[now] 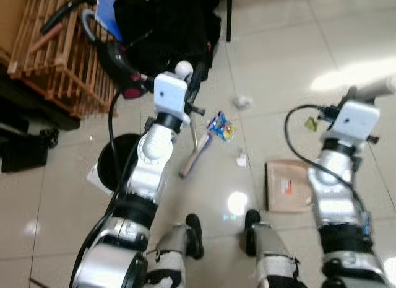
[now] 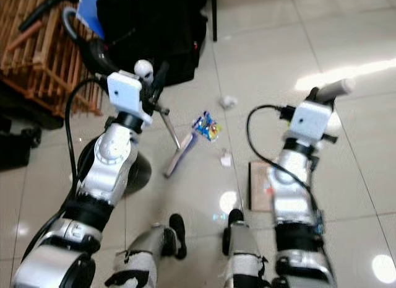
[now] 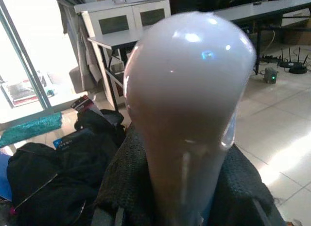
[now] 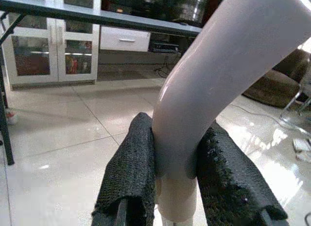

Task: Sweep floor

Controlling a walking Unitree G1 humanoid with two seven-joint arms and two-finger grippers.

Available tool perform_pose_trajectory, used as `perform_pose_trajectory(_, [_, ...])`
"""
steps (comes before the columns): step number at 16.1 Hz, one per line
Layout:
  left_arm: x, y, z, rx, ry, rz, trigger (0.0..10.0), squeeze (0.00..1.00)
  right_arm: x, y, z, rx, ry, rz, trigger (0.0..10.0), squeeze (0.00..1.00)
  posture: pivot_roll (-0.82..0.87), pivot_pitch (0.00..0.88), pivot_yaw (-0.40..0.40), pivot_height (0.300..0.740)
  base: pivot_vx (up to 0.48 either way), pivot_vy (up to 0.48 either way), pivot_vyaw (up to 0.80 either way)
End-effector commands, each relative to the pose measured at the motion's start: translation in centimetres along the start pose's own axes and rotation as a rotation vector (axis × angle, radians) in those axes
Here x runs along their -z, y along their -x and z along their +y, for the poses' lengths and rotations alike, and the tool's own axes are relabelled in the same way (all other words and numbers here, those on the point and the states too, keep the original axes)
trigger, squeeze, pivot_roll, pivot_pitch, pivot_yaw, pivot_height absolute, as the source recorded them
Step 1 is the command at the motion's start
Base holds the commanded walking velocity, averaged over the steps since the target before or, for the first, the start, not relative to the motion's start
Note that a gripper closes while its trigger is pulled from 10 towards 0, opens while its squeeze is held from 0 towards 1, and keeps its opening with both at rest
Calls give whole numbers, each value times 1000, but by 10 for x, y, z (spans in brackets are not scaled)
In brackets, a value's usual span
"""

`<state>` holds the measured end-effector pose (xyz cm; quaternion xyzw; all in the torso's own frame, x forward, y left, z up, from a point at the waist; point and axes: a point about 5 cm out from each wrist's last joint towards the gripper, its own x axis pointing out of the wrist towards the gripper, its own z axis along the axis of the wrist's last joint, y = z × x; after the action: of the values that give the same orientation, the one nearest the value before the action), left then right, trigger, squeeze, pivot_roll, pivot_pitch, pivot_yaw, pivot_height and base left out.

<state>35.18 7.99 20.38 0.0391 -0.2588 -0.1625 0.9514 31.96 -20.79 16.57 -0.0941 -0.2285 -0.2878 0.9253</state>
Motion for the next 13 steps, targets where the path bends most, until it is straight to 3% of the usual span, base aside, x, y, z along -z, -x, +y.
perform_pose_trajectory(1, [-1, 0, 0, 11, -9, -25, 10000, 0, 2, 7, 5, 4, -25, 6, 10000, 0, 135, 472, 189, 740, 0, 0, 0])
perform_pose_trajectory(8, [3, -18, -16, 48, 83, -15, 10000, 0, -6, 18, 29, 1, -73, -19, 10000, 0, 106, 467, 184, 740, 0, 0, 0])
perform_pose_trajectory(13, [10, -28, -38, 113, 284, 41, 10000, 0, -8, 44, 49, -50, -118, 18, 10000, 0, 66, 453, 182, 740, 0, 0, 0])
